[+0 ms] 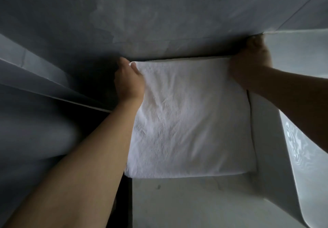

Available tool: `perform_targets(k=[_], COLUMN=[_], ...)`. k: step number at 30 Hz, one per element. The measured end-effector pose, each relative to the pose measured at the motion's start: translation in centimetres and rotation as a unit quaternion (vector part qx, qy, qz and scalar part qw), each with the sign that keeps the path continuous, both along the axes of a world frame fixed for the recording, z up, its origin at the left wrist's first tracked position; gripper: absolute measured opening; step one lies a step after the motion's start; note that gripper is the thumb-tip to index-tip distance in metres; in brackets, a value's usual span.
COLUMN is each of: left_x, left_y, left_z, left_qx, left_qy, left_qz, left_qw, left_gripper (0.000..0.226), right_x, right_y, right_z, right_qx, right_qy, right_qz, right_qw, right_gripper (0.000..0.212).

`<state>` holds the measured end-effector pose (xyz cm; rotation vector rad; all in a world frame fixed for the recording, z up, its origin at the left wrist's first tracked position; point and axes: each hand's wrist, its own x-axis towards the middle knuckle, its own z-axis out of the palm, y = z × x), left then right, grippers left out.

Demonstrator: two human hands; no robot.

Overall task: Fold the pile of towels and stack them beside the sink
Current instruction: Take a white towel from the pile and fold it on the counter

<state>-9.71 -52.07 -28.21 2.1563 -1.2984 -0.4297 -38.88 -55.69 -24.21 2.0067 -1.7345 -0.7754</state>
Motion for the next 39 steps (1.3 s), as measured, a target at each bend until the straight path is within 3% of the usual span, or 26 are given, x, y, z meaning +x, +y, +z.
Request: perform_targets(k=[4, 7, 10, 13, 16, 18, 21, 28, 39], left_x=[-0.6, -1.0, -1.9, -2.9, -4.3, -5.0, -5.2, -4.3, -5.6], left_y=[-0.3, -0.3, 0.6, 1.7, 2.6, 2.3, 1.3, 2.1, 2.7], left_z=[0.1, 0.4, 0.6, 0.5, 0.4, 0.2, -0.5, -3.9, -3.2], left_qx=[0.029, 0.036, 0.011, 0.026, -0.03, -0.071, -0.064, 0.007, 0.022], left_qy=[-0.039, -0.033, 0.007, -0.125, -0.194, -0.195, -0.168, -0.227, -0.209], left_qz=[0.006, 0.01, 0.004, -0.013, -0.128, -0.228, -0.336, -0.375, -0.352], left_qw=[0.999, 0.999, 1.0, 0.992, 0.972, 0.951, 0.925, 0.899, 0.912], left_gripper=[0.028, 0.029, 0.034, 0.053, 0.045, 0.031, 0.027, 0.057, 0.058], right_x=[-0.2, 1.1, 2.0, 2.7, 4.2, 5.1, 5.0, 3.3, 2.8], right_y=[0.2, 0.2, 1.3, 3.0, 3.0, 2.5, 2.1, 5.2, 7.1], right_z=[-0.2, -0.2, -0.4, -0.4, -1.4, -2.5, -3.9, -6.8, -7.6], right_qx=[-0.002, -0.014, -0.041, -0.08, -0.022, 0.033, 0.013, -0.044, -0.016], right_qy=[-0.044, -0.065, -0.16, -0.234, -0.301, -0.373, -0.447, -0.437, -0.398], right_qz=[0.016, -0.036, -0.052, 0.041, 0.075, 0.005, -0.034, 0.027, 0.017], right_qw=[0.999, 0.997, 0.985, 0.968, 0.95, 0.927, 0.894, 0.898, 0.917], right_gripper=[0.024, 0.037, 0.045, 0.048, 0.037, 0.032, 0.029, 0.053, 0.061])
